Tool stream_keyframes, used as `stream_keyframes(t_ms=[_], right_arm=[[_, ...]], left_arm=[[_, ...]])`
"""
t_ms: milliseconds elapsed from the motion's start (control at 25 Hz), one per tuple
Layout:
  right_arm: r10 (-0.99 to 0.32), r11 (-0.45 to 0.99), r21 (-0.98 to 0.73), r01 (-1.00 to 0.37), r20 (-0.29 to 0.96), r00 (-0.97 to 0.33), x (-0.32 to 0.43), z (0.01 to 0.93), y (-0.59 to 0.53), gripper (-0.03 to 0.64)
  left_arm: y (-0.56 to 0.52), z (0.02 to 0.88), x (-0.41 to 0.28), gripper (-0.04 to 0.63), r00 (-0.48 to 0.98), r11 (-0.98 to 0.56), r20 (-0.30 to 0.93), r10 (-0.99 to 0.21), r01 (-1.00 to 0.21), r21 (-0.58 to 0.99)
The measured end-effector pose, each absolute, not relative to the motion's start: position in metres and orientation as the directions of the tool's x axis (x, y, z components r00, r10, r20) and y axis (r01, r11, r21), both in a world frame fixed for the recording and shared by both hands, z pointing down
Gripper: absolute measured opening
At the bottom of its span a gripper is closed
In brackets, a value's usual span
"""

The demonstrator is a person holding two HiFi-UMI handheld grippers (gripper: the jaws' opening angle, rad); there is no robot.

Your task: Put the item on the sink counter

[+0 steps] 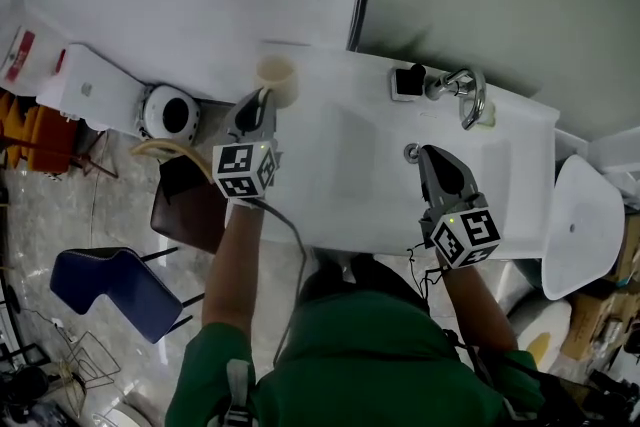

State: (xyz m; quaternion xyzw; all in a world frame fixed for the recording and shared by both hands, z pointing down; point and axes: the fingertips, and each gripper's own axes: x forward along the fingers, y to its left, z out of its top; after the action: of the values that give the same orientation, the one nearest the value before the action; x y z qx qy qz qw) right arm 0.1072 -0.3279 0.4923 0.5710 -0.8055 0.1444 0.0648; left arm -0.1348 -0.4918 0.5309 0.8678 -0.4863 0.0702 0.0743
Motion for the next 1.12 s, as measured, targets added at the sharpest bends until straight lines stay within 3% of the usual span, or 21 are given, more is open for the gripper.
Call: stream_keyframes(t_ms=[480, 1120], right_arm=[[-0.873, 0.311, -0.156, -0.938, 0.343, -0.346, 0.104, 0.521, -0.346, -0.003], [-0.865, 0.311, -0.183, -0.932, 0.353, -0.358, 0.106, 0.535, -0.35, -0.003]], left_arm=[[-0.537, 0.607, -0.131, 0.041, 0.495, -0.497, 0.285, -0.821, -0.865, 0.069], [-0.537, 0.658, -0.144, 0.044, 0.439, -0.46, 0.361, -0.823, -0.887, 0.03]])
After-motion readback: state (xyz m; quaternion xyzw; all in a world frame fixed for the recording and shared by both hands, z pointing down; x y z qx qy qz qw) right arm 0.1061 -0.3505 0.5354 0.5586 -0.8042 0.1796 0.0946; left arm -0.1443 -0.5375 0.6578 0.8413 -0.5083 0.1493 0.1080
